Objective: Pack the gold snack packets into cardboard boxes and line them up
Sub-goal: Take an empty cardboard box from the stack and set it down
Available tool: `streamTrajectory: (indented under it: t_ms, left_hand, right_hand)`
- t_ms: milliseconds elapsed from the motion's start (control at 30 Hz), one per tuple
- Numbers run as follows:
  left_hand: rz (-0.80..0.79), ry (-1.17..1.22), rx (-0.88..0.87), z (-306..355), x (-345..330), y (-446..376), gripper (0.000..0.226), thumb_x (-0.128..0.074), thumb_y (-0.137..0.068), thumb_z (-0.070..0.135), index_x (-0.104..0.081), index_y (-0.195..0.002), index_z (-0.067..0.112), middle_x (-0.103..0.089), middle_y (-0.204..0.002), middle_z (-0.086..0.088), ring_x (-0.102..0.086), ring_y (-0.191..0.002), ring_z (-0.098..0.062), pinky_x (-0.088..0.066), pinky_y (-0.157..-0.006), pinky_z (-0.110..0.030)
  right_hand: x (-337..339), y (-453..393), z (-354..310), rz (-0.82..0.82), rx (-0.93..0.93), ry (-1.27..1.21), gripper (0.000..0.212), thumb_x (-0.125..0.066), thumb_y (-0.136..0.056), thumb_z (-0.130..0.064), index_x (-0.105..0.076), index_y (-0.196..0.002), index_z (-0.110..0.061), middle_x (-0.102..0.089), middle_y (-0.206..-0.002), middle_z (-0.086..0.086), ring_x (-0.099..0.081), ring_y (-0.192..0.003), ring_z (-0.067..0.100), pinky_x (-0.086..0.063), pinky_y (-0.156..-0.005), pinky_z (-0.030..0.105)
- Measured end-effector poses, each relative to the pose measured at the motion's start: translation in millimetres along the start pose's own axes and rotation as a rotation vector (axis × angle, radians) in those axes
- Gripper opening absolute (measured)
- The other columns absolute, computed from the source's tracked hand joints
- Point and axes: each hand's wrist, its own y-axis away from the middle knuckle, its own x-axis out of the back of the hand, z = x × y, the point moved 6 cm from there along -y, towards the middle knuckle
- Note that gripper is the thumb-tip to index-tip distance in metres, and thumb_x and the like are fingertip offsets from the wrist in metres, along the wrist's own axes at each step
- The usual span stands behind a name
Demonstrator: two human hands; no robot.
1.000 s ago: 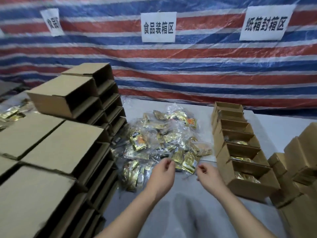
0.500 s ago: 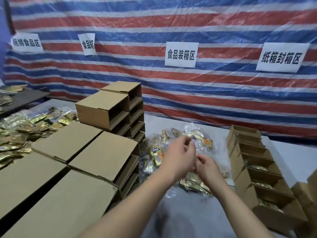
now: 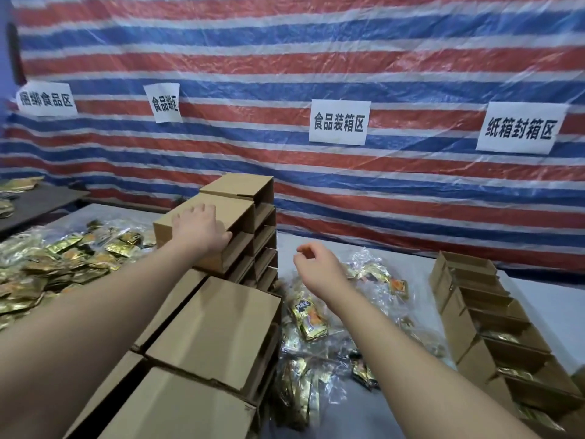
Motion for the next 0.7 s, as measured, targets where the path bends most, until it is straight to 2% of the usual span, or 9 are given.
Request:
streamTrajectory:
  t_ms: [100, 167, 267, 333, 433, 500, 533, 633, 700]
  left_hand:
    - [-0.106, 0.004, 0.018, 0.3, -16.5, -5.2, 0.076, -0.058, -0.082, 0.061, -0.034, -0.144, 0.022, -0.04, -0.148, -0.007, -0.036, -0.137, -0.031, -0.028, -0.108, -0.059]
    - [-0.159, 0.022, 0.02, 6.9, -24.3, -2.5, 0.062, -0.055, -0.087, 0.048, -0.035, -0.142, 0.025, -0.04, -0.148, -0.005, -0.032, -0.139, -0.031, -0.021, -0.109, -0.066]
    - [-0.112, 0.067, 0.012, 12.1, -23.5, 3.9, 0.053, -0.048, -0.091, 0.021, -0.035, -0.142, 0.025, -0.038, -0.15, -0.004, -0.025, -0.143, -0.032, -0.012, -0.108, -0.072]
    - [-0.067, 0.108, 0.009, 10.9, -10.5, 9.7, 0.055, -0.05, -0.09, 0.012, -0.038, -0.141, 0.025, -0.041, -0.148, -0.004, -0.028, -0.142, -0.031, -0.015, -0.108, -0.072]
    - [-0.023, 0.171, 0.002, 9.4, 24.8, 20.8, 0.048, -0.05, -0.091, 0.009, -0.045, -0.136, 0.024, -0.053, -0.133, -0.006, -0.045, -0.128, -0.03, -0.032, -0.107, -0.065]
    - [0.027, 0.227, -0.034, 13.8, 56.0, 32.7, 0.042, -0.048, -0.093, 0.009, -0.051, -0.132, 0.023, -0.06, -0.121, -0.008, -0.057, -0.111, -0.029, -0.051, -0.093, -0.052]
    - [0.052, 0.271, -0.063, 18.0, 72.1, 40.1, 0.04, -0.047, -0.094, 0.009, -0.053, -0.131, 0.023, -0.061, -0.117, -0.008, -0.06, -0.105, -0.028, -0.055, -0.086, -0.045]
    - [0.128, 0.404, -0.237, 37.2, 118.6, 67.0, 0.032, -0.047, -0.097, 0.011, -0.06, -0.124, 0.023, -0.063, -0.111, -0.004, -0.06, -0.1, -0.021, -0.053, -0.081, -0.034]
    - [0.172, 0.503, -0.357, 54.1, 148.4, 84.3, 0.027, -0.047, -0.098, 0.014, -0.063, -0.118, 0.023, -0.062, -0.106, 0.002, -0.057, -0.098, -0.016, -0.05, -0.082, -0.03]
  right_hand:
    - [-18.5, -15.5, -14.4, -0.022, -0.012, -0.032, 0.023, -0.05, -0.096, -0.028, -0.054, -0.119, -0.025, -0.055, -0.102, -0.011, -0.05, -0.082, -0.003, -0.036, -0.057, 0.015]
    - [-28.2, -21.4, -17.8, -0.033, -0.029, -0.048, 0.015, -0.05, -0.096, -0.027, -0.051, -0.112, -0.029, -0.051, -0.095, -0.017, -0.048, -0.083, -0.004, -0.035, -0.059, 0.015]
    - [-34.3, -24.2, -17.1, -0.029, -0.036, -0.045, 0.014, -0.05, -0.096, -0.027, -0.049, -0.11, -0.031, -0.049, -0.094, -0.02, -0.048, -0.084, -0.004, -0.035, -0.06, 0.016]
    - [-29.4, -23.9, -17.2, -0.009, -0.034, -0.041, 0.017, -0.05, -0.096, -0.027, -0.05, -0.112, -0.03, -0.05, -0.094, -0.021, -0.049, -0.083, -0.002, -0.036, -0.06, 0.017]
    - [-11.0, -24.5, -22.9, 0.048, -0.011, -0.022, 0.023, -0.05, -0.096, -0.027, -0.053, -0.119, -0.027, -0.056, -0.102, -0.014, -0.052, -0.085, 0.001, -0.043, -0.07, 0.023]
    - [5.5, -24.9, -32.5, 0.095, 0.041, 0.016, 0.03, -0.054, -0.096, -0.026, -0.053, -0.126, -0.024, -0.058, -0.119, -0.005, -0.054, -0.096, 0.009, -0.045, -0.082, 0.028]
    - [14.8, -24.6, -38.3, 0.115, 0.07, 0.039, 0.036, -0.056, -0.095, -0.026, -0.052, -0.13, -0.023, -0.056, -0.126, -0.002, -0.054, -0.105, 0.013, -0.045, -0.086, 0.03]
    - [49.0, -20.6, -60.6, 0.17, 0.178, 0.085, 0.057, -0.062, -0.091, -0.027, -0.041, -0.144, -0.024, -0.044, -0.143, 0.002, -0.046, -0.127, 0.02, -0.041, -0.1, 0.035]
    - [78.0, -15.2, -77.3, 0.206, 0.247, 0.12, 0.067, -0.066, -0.089, -0.028, -0.035, -0.149, -0.025, -0.038, -0.15, 0.003, -0.041, -0.133, 0.02, -0.037, -0.105, 0.035]
